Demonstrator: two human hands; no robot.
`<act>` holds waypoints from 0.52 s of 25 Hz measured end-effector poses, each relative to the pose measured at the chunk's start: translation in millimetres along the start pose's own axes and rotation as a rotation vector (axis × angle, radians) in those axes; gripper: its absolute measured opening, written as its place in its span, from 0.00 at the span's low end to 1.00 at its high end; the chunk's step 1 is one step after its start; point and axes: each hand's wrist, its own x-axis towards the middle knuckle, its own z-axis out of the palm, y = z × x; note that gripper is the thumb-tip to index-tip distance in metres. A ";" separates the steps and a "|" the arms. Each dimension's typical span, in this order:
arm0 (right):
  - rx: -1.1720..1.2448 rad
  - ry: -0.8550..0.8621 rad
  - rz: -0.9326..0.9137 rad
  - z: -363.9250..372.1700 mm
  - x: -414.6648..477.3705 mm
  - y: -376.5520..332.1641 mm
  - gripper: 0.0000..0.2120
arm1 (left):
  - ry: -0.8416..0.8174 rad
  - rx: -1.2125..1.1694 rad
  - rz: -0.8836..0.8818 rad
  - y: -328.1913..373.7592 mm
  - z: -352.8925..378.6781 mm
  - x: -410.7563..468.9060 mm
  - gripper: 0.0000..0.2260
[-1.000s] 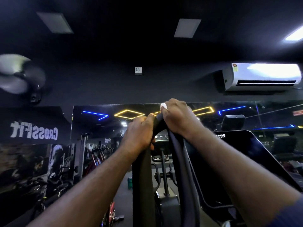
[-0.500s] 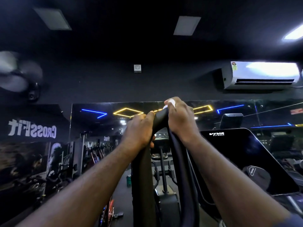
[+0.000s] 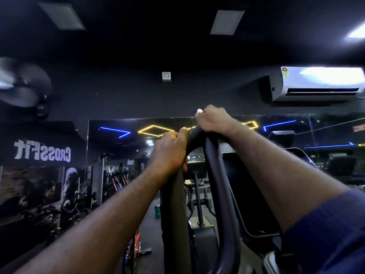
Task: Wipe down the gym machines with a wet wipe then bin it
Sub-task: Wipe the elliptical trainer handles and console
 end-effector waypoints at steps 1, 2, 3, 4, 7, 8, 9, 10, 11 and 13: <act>0.120 0.005 0.063 0.6 1.8 0.3 0.17 | -0.003 0.000 0.000 0.3 0.0 -1.0 0.19; 0.288 0.035 0.124 3.2 0.6 2.7 0.18 | 0.000 0.002 0.005 1.0 0.0 -1.6 0.19; 0.463 0.097 0.166 8.4 -4.8 4.9 0.19 | 0.010 0.004 0.016 2.0 -0.7 -2.8 0.19; 0.586 0.181 0.176 14.5 -12.5 6.7 0.19 | 0.015 0.006 0.023 2.6 -0.9 -3.7 0.19; 0.640 0.318 0.001 32.6 -41.8 15.6 0.18 | 0.007 0.009 0.022 5.2 -2.0 -10.3 0.18; 0.598 0.307 -0.063 34.6 -50.8 18.6 0.20 | 0.007 0.014 0.025 6.1 -2.4 -11.4 0.18; 0.519 0.288 -0.137 35.9 -58.5 23.0 0.24 | 0.014 0.018 0.027 6.7 -2.8 -12.3 0.18; 0.427 0.292 -0.211 37.5 -63.7 27.8 0.26 | 0.025 0.019 0.028 6.3 -2.4 -12.4 0.18; 0.339 0.317 -0.267 40.4 -66.8 31.6 0.26 | 0.038 0.023 0.030 6.7 -2.1 -12.2 0.18; 0.246 0.387 -0.347 45.8 -72.3 37.4 0.26 | 0.048 0.019 0.021 5.9 -0.4 -11.7 0.19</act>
